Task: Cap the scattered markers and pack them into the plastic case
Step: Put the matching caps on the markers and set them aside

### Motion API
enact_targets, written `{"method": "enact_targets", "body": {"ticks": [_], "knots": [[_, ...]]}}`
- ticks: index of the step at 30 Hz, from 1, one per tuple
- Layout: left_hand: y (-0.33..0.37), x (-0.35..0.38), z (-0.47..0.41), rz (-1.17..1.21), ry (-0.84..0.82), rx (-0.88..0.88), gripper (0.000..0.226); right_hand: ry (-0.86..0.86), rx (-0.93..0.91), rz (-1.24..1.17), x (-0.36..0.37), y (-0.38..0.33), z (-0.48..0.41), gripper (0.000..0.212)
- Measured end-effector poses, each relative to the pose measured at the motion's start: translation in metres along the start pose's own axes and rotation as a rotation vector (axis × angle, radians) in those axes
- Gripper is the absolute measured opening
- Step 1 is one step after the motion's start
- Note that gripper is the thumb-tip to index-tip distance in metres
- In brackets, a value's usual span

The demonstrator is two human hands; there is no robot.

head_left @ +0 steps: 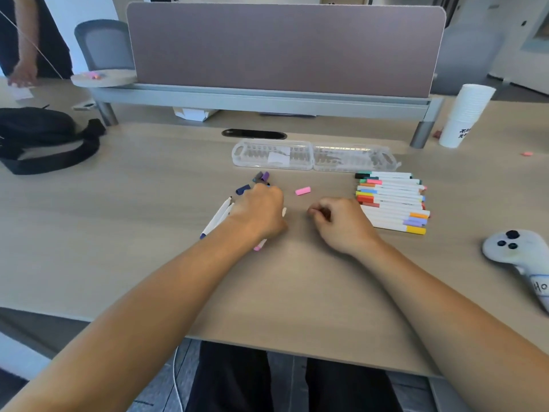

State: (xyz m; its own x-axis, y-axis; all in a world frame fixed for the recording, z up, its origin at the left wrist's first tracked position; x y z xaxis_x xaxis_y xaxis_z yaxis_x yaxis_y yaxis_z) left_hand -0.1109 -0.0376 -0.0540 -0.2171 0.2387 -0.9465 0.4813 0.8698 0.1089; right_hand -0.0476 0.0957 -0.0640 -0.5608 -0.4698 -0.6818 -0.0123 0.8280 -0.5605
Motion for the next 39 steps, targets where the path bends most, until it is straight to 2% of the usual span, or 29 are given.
{"method": "enact_targets", "body": {"ticks": [3, 5, 8, 11, 16, 19, 20, 22, 24, 26, 30, 32, 35, 37, 39], "knots": [[0.004, -0.011, -0.003, 0.221, 0.056, -0.111, 0.024, -0.001, 0.076, -0.075, -0.001, 0.006, -0.001, 0.017], [0.008, -0.011, -0.007, 0.489, 0.058, -0.212, 0.02, -0.024, 0.191, -0.227, 0.0, 0.01, -0.001, 0.016], [0.025, 0.0, -0.01, 0.948, -0.057, -0.295, 0.021, -0.073, 0.38, -0.455, 0.003, 0.017, 0.001, 0.024], [0.039, -0.001, -0.013, 1.106, -0.111, -0.278, 0.024, -0.101, 0.471, -0.578, -0.001, 0.021, 0.003, 0.026], [0.045, 0.003, -0.022, 1.058, -0.145, -0.241, 0.022, -0.14, 0.488, -0.678, -0.001, 0.026, 0.003, 0.014], [0.038, 0.005, -0.036, 1.117, -0.117, -0.255, 0.033, -0.079, 0.513, -0.678, -0.003, 0.029, 0.002, 0.016], [0.032, 0.003, -0.043, 1.045, -0.038, -0.231, 0.033, -0.055, 0.535, -0.684, -0.004, 0.031, 0.002, 0.018], [0.025, 0.003, -0.056, 0.687, 0.099, -0.092, 0.016, -0.027, 0.567, -0.684, -0.004, 0.034, 0.003, 0.02], [0.034, 0.017, -0.059, 0.359, 0.059, 0.076, 0.03, -0.026, 0.565, -0.67, -0.003, 0.034, 0.003, 0.019], [0.045, 0.032, -0.058, 0.138, -0.004, 0.228, 0.033, -0.028, 0.555, -0.662, -0.003, 0.033, 0.003, 0.017], [0.058, 0.032, -0.056, -0.091, 0.03, 0.353, 0.026, -0.022, 0.547, -0.645, -0.005, 0.032, 0.003, 0.017], [0.058, 0.029, -0.055, -0.076, 0.051, 0.34, 0.026, -0.021, 0.548, -0.645, -0.005, 0.031, 0.004, 0.018], [0.047, 0.021, -0.054, 0.081, 0.086, 0.263, 0.026, -0.014, 0.551, -0.65, -0.006, 0.029, 0.005, 0.016], [0.033, 0.011, -0.053, 0.269, 0.119, 0.162, 0.024, 0.001, 0.542, -0.655, -0.008, 0.027, 0.004, 0.015], [0.016, 0.003, -0.048, 0.553, 0.129, -0.001, 0.019, 0.02, 0.521, -0.643, -0.01, 0.026, 0.003, 0.018]]}}
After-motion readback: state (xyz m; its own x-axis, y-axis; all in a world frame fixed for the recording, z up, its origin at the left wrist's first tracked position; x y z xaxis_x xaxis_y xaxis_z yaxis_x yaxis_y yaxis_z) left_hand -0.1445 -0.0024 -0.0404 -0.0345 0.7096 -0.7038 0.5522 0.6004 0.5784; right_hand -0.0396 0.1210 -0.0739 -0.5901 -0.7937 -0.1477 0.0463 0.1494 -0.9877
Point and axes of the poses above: each hand's wrist, its own z-axis away from the middle knuckle, its own x-axis out of the palm, y = z × x, the point moved 9 cm from there along -z, towards the middle knuckle, and after that the axes turned 14 degrees about y, right-handed, at the moved point
